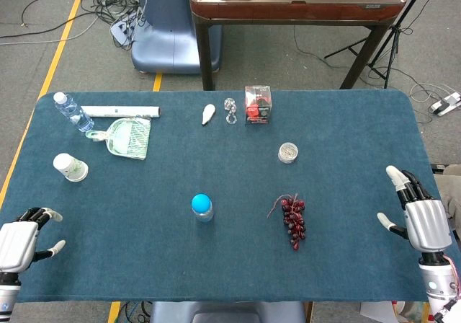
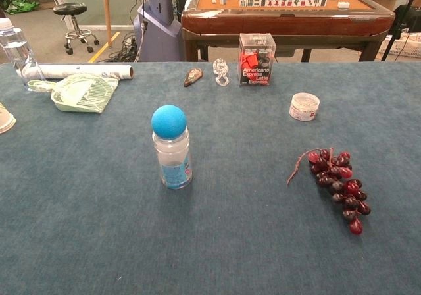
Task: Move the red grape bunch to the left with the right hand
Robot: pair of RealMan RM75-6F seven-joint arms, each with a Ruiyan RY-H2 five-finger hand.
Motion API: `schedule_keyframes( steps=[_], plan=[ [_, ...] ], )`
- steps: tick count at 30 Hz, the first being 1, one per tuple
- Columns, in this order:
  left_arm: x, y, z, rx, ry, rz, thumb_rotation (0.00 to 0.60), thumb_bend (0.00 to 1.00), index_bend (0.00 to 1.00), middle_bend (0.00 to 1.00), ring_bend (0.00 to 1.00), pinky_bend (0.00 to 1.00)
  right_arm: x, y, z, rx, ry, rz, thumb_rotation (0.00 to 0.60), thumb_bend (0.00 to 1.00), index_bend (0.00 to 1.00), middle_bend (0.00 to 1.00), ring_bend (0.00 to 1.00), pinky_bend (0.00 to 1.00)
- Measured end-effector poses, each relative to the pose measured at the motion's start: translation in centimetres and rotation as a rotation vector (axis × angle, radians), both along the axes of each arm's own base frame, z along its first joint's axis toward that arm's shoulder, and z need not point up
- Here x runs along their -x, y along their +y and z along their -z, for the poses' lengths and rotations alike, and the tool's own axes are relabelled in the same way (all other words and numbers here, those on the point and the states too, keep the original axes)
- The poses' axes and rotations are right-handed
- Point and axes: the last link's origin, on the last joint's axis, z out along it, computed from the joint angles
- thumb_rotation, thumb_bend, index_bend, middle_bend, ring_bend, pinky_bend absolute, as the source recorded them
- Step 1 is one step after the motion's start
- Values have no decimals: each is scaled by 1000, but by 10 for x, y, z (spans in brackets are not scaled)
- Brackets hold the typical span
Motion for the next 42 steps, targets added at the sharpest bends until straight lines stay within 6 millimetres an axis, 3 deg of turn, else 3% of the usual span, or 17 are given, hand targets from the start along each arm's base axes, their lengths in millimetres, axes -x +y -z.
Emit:
schedule_keyframes(
  steps=[7,13,26,36,42],
  plan=[
    [0,-1,2,10,3,5,600,184,431,393,296,458,-1,0,7,-29,9,-9,600,96,112,206,136,460],
    [2,-1,1,7,7,-8,600,183,431,393,296,461,-7,-2,21,-74,26,-55,600,0,112,163,130,273],
    [6,-1,-7,-9,-5,-39,600,184,431,393,297,462,-25,-17,77,-255,148,-109,600,0,38,41,8,134],
    [8,-2,-12,-21,-10,-58,600,184,431,393,297,462,-45,-33,129,-399,205,-152,600,0,0,0,0,87],
    [8,-2,-14,-26,-13,-63,600,183,432,394,299,463,-56,-41,146,-427,210,-179,600,0,0,0,0,86]
  ],
)
